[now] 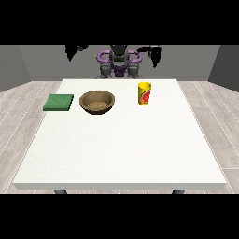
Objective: Pick the cup and pour the ball into the bowl, then pick the bowl and place it on the pad
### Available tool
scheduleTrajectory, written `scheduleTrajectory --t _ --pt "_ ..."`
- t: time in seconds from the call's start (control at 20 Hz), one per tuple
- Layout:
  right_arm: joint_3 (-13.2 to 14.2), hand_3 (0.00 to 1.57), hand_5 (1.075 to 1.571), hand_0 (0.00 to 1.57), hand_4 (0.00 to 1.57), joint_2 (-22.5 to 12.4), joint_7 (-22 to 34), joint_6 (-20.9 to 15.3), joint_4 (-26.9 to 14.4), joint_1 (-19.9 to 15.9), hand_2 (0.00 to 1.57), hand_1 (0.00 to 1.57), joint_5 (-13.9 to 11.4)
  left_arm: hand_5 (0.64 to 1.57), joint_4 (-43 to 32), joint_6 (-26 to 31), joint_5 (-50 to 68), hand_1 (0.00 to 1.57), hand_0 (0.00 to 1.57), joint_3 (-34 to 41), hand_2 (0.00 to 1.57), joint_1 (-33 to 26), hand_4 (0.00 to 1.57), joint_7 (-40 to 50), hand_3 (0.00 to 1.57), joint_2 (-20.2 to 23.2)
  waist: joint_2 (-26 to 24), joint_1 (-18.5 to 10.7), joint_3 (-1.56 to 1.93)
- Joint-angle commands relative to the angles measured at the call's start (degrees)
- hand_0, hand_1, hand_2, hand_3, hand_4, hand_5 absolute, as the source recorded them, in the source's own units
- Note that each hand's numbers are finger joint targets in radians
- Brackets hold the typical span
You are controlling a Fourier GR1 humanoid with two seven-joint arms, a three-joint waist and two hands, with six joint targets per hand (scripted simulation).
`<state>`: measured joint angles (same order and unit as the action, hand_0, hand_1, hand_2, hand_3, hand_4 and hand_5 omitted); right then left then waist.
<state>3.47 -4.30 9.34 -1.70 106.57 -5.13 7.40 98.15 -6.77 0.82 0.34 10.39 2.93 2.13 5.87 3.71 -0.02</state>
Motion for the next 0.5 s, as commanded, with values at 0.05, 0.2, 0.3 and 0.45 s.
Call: scheduleTrajectory --t 0.05,0.2,0.3,0.45 --pt "1.9 0.0 1.551 0.0 0.69 -1.4 -1.0 1.7 0.5 -1.8 0.0 0.0 2.1 1.491 -11.2 1.4 -1.6 0.0 0.0 1.5 0.0 -2.6 0.53 -17.4 0.0 -0.7 5.1 1.6 -0.03" --pt "4.8 0.0 1.551 0.0 0.68 -3.4 -7.1 6.0 -3.0 -0.6 0.0 0.0 4.6 1.483 -16.5 4.7 1.1 0.0 0.0 5.6 0.0 0.4 0.36 -19.2 0.0 3.0 7.5 2.7 0.0" --pt "5.0 0.0 1.555 0.0 0.68 -3.5 -7.0 5.2 -4.7 -2.7 0.0 0.0 3.7 1.475 -21.8 4.8 1.2 0.0 0.0 6.0 0.0 4.1 0.25 -19.8 0.0 2.8 7.7 2.4 0.0" --pt "9.8 0.0 1.559 0.0 0.67 -6.3 -6.9 8.3 -9.2 -3.9 0.0 0.0 8.7 1.451 -26.8 3.2 -1.2 0.0 0.0 4.7 0.0 4.2 0.0 -22.7 0.0 1.2 5.7 2.5 0.02"
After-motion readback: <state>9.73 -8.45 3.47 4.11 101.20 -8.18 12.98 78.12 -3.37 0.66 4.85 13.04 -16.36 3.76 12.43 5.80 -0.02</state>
